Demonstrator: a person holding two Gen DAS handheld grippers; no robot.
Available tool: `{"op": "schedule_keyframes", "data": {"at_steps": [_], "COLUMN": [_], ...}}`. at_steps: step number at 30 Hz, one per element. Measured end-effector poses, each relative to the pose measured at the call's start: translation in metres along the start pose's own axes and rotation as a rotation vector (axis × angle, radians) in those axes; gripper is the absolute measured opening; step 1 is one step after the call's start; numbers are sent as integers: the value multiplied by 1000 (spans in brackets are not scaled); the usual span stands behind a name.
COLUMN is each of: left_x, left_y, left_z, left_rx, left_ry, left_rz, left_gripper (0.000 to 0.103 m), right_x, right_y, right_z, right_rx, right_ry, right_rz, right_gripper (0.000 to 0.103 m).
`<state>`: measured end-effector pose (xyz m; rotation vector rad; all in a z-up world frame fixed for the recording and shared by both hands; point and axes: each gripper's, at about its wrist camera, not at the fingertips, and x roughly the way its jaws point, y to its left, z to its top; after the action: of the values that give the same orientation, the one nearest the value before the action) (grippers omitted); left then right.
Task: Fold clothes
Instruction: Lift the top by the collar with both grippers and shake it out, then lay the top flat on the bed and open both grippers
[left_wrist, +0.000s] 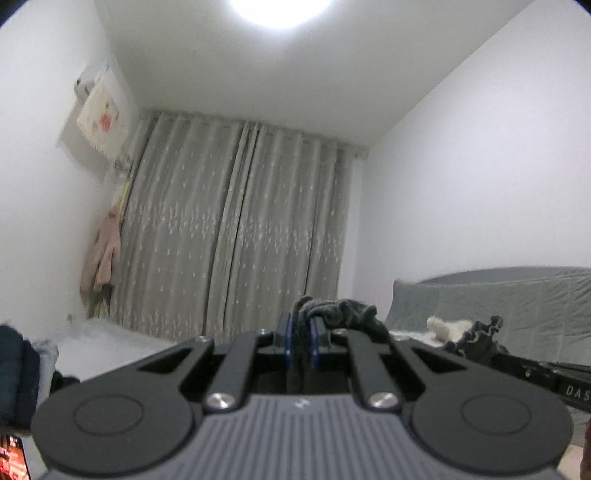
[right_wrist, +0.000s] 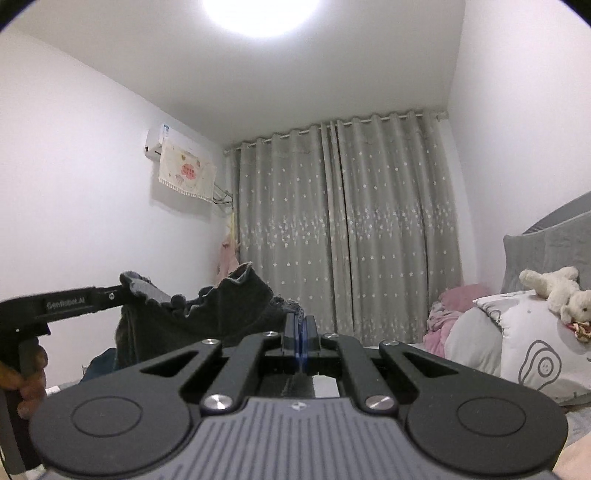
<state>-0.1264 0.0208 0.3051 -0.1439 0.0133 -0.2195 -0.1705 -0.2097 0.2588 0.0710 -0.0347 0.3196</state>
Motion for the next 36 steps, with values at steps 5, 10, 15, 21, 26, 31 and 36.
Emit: {"op": "schedule_keyframes", "data": {"at_steps": [5,10,15,21,26,31,36], "left_x": [62,126,208,284,316,310,286], "left_y": [16,44,71,100,125,123,114], "left_z": [-47,-89,-138,-203,-264,-307,-328], "left_rx": [-32,-21,-15,-39,-39,-5,27], "left_ry": [174,277,372,577,717,809,832], "left_rz": [7,32,57,90,126,178,219], "left_gripper": [8,8,8,9,15,37,88], "right_x": [41,106,179,239,262,260,259], "right_y": [-13,-34,-67,-88,-99,-109,-111], "right_z": [-40,-96,-141,-185,-213,-232,-251], "right_rx": [29,40,56,64,36,51,61], "right_ry": [92,221,296,368,443,552,678], "right_rz": [-26,-59,-92,-126,-147,-168,-184], "right_gripper": [2,2,2,2,5,38,57]}}
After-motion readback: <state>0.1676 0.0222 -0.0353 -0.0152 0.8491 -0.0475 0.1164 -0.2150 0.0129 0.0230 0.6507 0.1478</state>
